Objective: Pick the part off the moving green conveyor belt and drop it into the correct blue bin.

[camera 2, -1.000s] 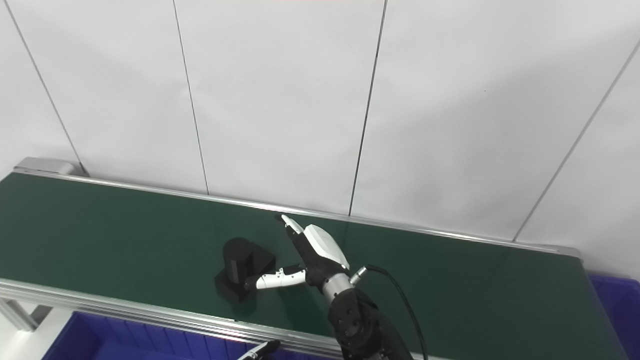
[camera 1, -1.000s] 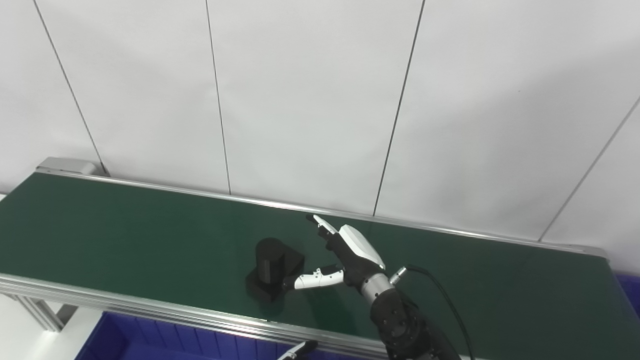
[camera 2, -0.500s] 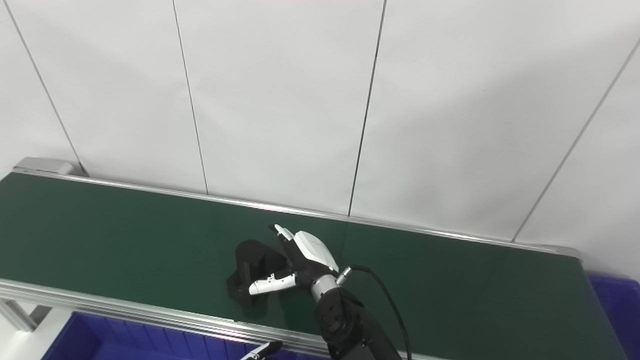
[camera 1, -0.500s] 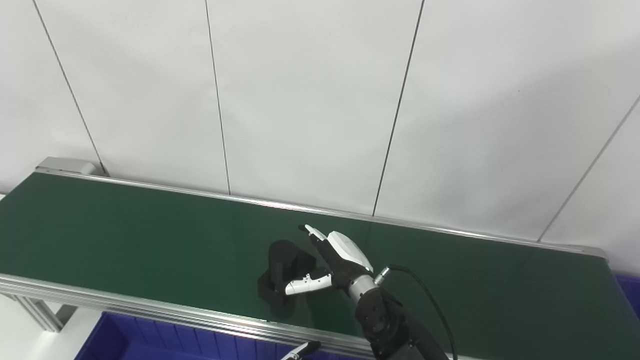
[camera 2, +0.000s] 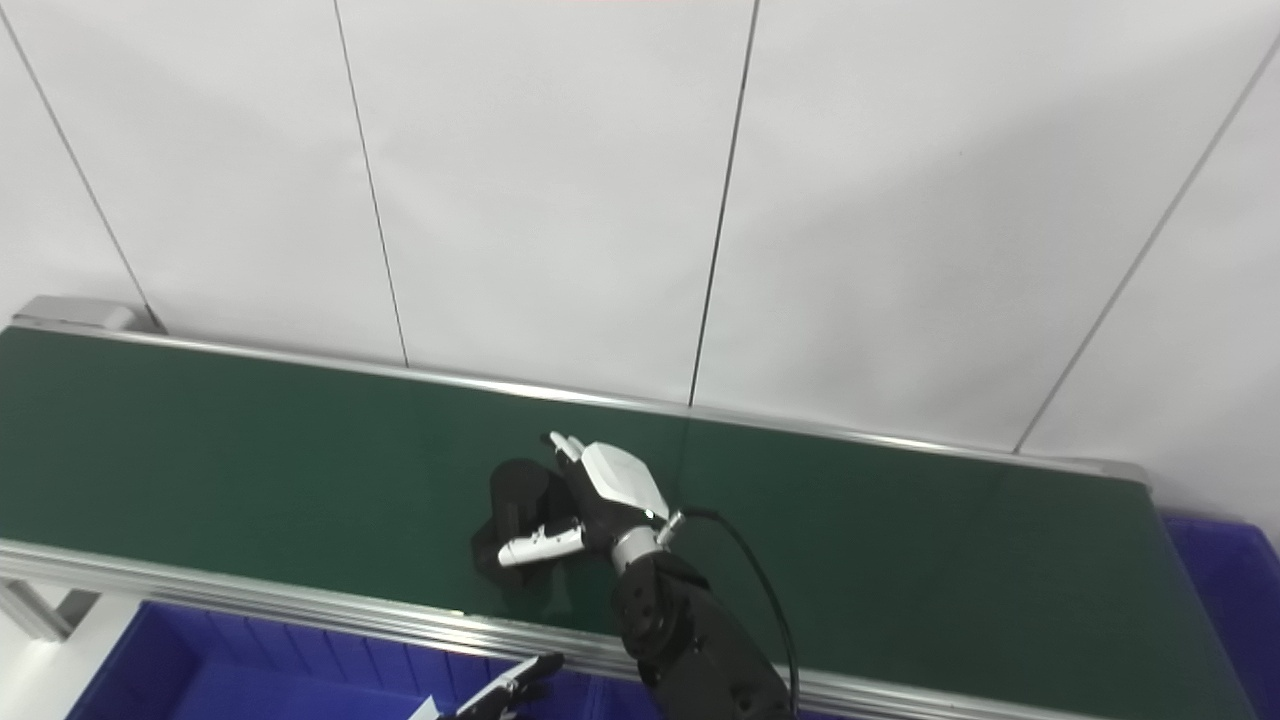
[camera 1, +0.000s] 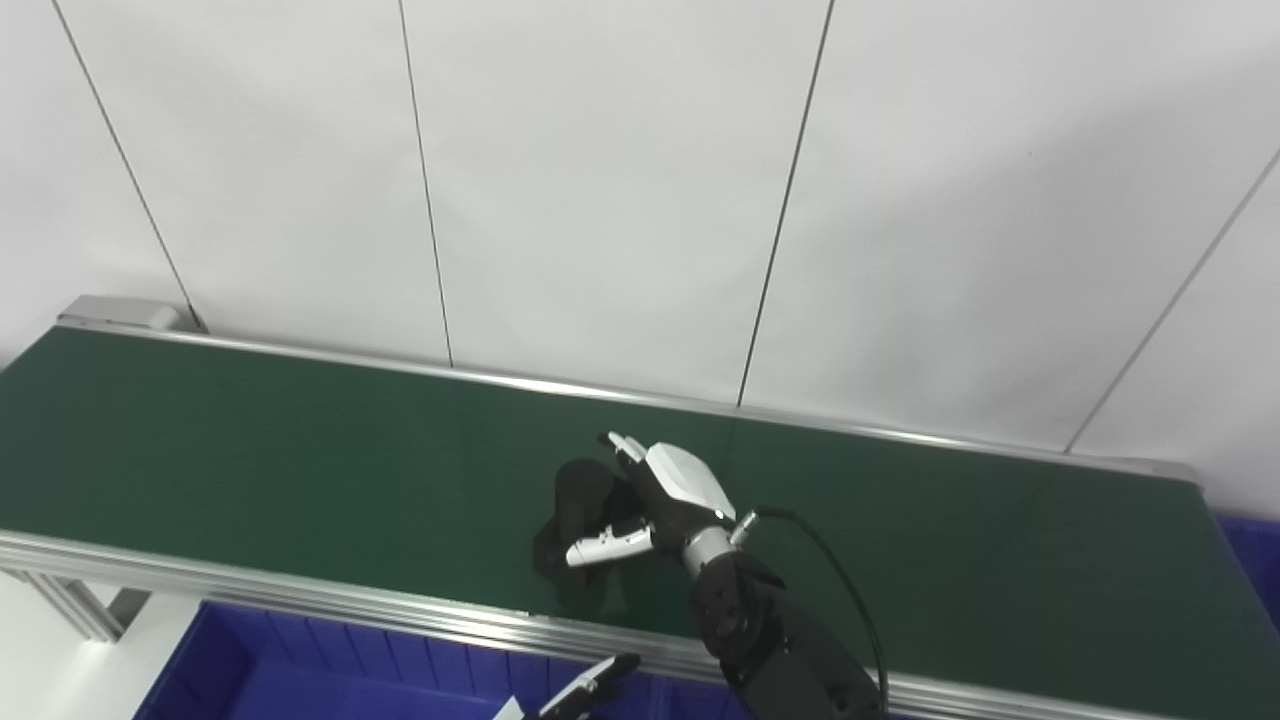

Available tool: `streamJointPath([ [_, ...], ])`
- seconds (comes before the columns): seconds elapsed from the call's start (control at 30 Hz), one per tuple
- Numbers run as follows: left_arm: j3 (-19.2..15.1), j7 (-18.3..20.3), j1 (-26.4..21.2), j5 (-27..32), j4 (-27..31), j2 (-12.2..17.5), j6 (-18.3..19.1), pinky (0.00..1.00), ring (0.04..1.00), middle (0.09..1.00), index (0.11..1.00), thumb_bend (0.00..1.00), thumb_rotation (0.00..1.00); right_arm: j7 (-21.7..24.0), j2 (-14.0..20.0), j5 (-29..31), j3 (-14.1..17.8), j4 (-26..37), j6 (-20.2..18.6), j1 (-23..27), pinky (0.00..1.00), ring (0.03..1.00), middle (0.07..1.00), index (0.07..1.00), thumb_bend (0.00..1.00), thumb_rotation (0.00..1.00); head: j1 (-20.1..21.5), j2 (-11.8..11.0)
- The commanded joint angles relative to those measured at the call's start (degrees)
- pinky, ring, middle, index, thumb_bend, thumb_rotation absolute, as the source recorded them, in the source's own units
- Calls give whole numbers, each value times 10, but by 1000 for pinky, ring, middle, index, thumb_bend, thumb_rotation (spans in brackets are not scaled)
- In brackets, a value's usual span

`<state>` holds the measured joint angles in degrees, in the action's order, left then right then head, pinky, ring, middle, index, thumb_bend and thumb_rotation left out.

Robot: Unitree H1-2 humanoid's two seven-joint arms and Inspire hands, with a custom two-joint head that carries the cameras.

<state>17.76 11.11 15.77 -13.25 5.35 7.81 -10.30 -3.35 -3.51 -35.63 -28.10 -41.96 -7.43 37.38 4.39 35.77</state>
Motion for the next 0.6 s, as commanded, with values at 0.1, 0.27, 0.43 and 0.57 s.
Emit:
streamJointPath([
  [0.1,0,-1,3,3,24,0,-7,846,930,966,944,883,168,-43,-19,4,0,-29,51,18,791,868,917,892,751,369,6,4],
  [0.27,-1,-1,4,5,25,1,-8,852,934,963,944,883,173,-98,-33,16,9,-58,92,17,766,821,849,800,707,266,7,4],
  [0.43,-3,0,3,8,23,3,-10,843,924,959,949,887,175,-134,-49,29,15,-93,139,19,730,769,767,538,540,150,12,5],
  [0.57,-3,-3,2,1,22,3,-14,830,916,954,951,892,183,-156,-59,28,14,-112,145,19,740,758,718,496,511,139,13,6],
])
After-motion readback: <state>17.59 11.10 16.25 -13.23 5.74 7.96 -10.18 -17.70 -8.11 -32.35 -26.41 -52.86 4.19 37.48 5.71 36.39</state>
